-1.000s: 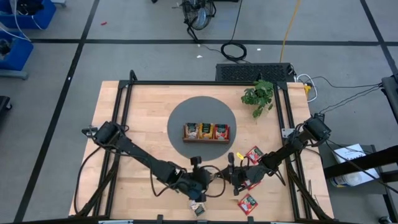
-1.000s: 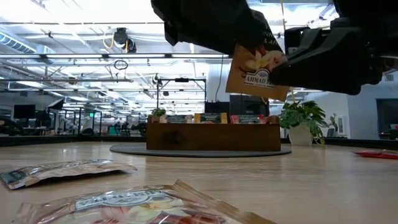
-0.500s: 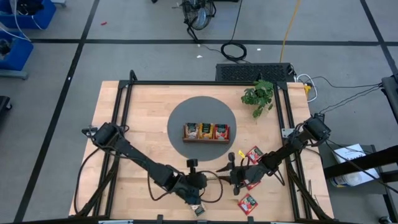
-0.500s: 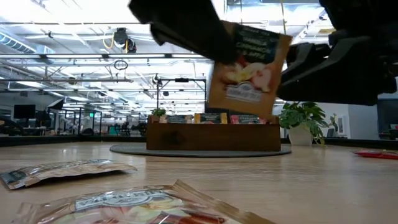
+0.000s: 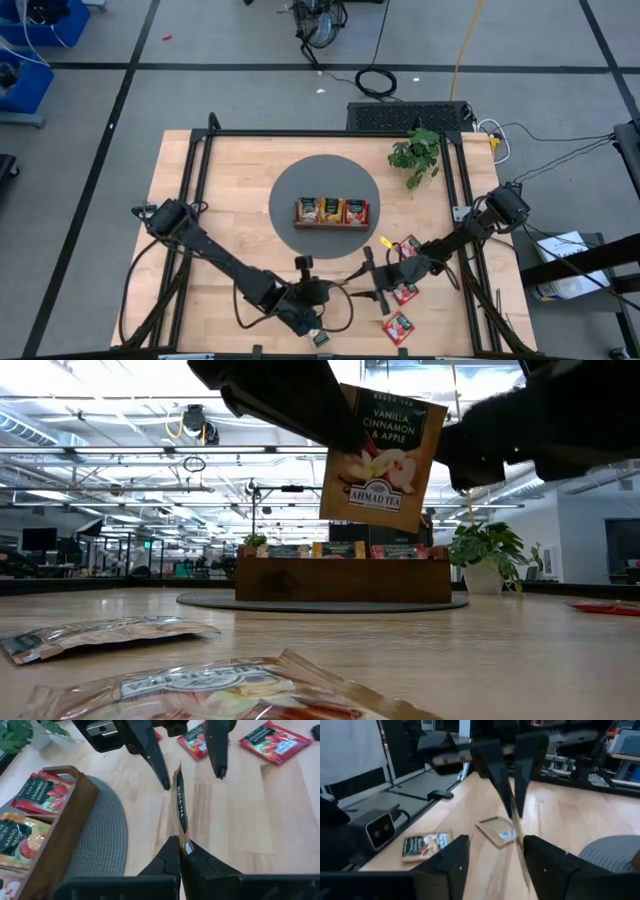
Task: Pick & Place Tea
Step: Put the brown tea bag into the left section of the wooden organizer, then put the red tea bag into the right section of the wooden organizer
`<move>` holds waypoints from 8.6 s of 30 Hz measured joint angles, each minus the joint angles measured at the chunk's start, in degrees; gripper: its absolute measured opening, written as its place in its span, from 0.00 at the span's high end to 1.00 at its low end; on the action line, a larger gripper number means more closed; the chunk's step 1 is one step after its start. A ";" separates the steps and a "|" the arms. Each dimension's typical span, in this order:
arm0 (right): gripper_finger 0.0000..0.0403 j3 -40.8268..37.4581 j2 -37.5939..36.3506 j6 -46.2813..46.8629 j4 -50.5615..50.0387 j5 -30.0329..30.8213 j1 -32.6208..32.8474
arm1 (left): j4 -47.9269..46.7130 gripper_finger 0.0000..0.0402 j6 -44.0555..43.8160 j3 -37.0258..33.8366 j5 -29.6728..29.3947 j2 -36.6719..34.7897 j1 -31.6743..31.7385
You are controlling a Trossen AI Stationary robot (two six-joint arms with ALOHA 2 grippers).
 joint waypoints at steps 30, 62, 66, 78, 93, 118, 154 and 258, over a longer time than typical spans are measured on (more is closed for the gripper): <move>1.00 0.98 0.00 -2.21 -2.87 -2.84 -4.00 | -9.30 0.78 -7.32 0.00 0.94 -4.47 -2.22; 1.00 24.22 -6.71 -13.82 -46.75 -15.16 -36.01 | 31.56 0.98 -8.05 -28.22 -26.61 -3.54 -23.92; 1.00 24.23 -1.32 -13.04 -43.08 -17.97 -37.36 | 31.80 0.94 -8.26 -28.50 -25.42 -3.54 -22.71; 1.00 24.24 2.32 -11.19 -42.40 -17.79 -38.90 | 31.74 0.97 -6.60 -28.52 -20.96 -3.54 -21.74; 1.00 24.24 2.38 -13.40 -43.14 -14.41 -37.46 | 31.78 0.98 -6.56 -28.52 -20.92 -3.54 -21.73; 1.00 29.39 2.38 -13.57 -53.51 -4.20 -32.75 | 31.78 0.89 -7.03 -28.52 -20.91 -3.54 -20.92; 1.00 31.80 8.77 -9.19 -53.91 -1.09 -32.35 | 31.58 0.88 -7.26 -28.52 -20.79 -3.54 -20.18; 1.00 -23.76 -48.76 -4.42 -20.33 -7.32 -6.76 | 29.92 0.88 24.20 -17.51 7.78 -7.50 6.03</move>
